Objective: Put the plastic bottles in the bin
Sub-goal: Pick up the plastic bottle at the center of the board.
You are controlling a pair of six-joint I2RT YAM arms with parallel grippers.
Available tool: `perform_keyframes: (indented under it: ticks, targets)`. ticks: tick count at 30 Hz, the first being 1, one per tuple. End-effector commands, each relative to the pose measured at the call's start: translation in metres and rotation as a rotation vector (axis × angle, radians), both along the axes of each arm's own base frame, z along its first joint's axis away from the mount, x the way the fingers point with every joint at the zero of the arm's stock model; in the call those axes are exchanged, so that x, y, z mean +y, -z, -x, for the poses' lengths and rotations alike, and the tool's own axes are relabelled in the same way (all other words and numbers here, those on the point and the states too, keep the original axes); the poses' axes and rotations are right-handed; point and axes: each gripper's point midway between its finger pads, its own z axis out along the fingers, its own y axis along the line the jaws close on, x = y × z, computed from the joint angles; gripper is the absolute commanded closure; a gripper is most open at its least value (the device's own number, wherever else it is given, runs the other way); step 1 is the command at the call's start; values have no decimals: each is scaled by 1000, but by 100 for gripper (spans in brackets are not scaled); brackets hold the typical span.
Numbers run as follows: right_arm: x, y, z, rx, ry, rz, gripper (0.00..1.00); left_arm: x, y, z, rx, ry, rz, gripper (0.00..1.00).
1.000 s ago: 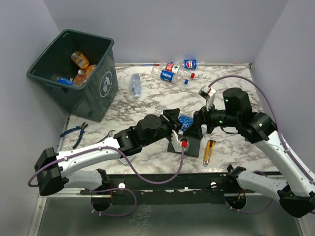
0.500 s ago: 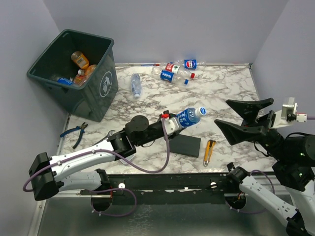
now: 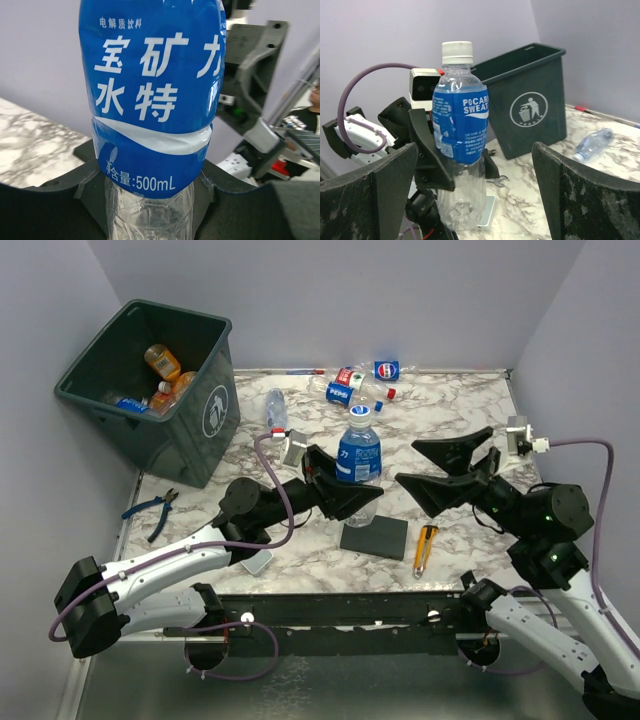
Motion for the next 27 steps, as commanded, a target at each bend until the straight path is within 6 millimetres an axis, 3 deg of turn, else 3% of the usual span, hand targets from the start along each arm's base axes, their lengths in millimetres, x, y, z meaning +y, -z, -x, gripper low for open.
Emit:
perform_keyframes:
  ticks: [1, 7, 13, 20, 27]
  targets:
    - [24, -11, 1, -23, -134, -51, 1, 4, -29, 20, 36, 122, 103, 63]
    - [46, -10, -16, 10, -191, -59, 4, 4, -25, 19, 25, 107, 94, 63]
    - [65, 0, -21, 51, -268, -18, 13, 3, -16, 7, 35, 42, 53, 62]
    - [74, 19, -29, 100, -273, 42, 12, -1, -5, -7, 33, -28, -27, 61]
    - [89, 30, -39, 139, -301, 77, 32, -5, -2, -10, 18, -33, -59, 59]
